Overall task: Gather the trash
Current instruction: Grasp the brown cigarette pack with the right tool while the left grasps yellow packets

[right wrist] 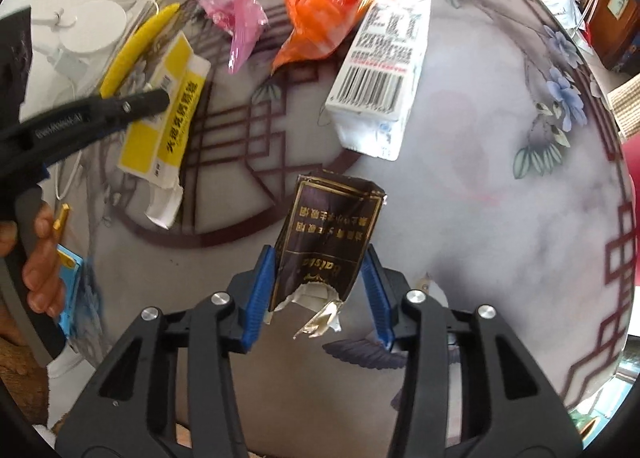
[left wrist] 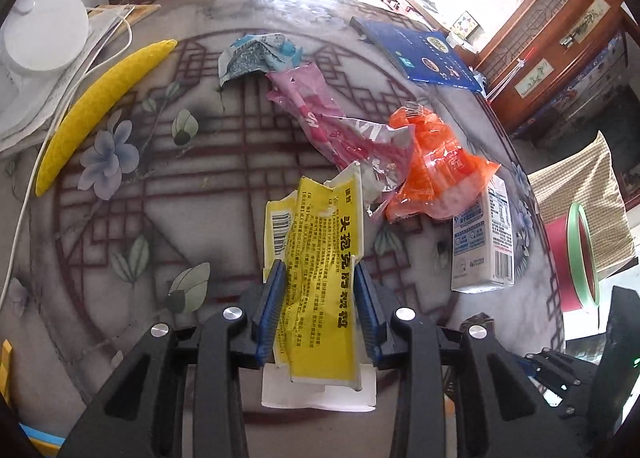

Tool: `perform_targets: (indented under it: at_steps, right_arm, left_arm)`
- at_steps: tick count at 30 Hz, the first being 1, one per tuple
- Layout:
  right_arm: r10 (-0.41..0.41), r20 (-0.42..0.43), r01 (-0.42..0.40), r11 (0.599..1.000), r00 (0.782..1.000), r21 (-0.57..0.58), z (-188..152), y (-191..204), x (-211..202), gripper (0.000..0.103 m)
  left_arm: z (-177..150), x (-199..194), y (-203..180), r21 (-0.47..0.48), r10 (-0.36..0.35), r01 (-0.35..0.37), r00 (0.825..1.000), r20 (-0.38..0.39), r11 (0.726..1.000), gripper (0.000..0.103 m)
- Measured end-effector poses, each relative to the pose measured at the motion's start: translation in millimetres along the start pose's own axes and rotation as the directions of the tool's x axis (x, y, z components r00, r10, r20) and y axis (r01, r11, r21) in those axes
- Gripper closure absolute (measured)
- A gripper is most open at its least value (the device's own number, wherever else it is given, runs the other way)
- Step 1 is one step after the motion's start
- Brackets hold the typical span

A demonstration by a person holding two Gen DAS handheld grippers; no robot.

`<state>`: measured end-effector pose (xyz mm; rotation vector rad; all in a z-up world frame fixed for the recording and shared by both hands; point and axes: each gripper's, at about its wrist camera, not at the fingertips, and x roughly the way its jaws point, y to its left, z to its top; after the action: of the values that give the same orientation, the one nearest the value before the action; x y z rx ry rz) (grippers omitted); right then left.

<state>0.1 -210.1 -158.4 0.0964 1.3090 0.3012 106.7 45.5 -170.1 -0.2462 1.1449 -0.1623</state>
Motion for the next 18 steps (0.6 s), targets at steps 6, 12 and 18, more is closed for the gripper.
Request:
perform_targets:
  at_steps: [6, 12, 18]
  right_arm:
    - [0.014, 0.023, -0.014, 1.000, 1.000, 0.014, -0.2, -14.4, -12.7, 0.060]
    - [0.006, 0.005, -0.006, 1.000, 1.000, 0.008, -4.6, -3.8, -6.0, 0.059]
    - [-0.020, 0.012, 0.020, 1.000, 1.000, 0.021, -6.9, -4.4, -6.4, 0.037]
  left_arm:
    - [-3.6, 2.3, -2.9, 0.006, 0.004, -0.004, 1.000, -0.008, 1.000, 0.043]
    - [-9.4, 15.3, -2.7, -0.010, 0.014, -0.014, 0.999, -0.045, 1.000, 0.026]
    - [-11.4, 31.2, -10.3, 0.013, 0.022, -0.021, 0.997, -0.070, 1.000, 0.023]
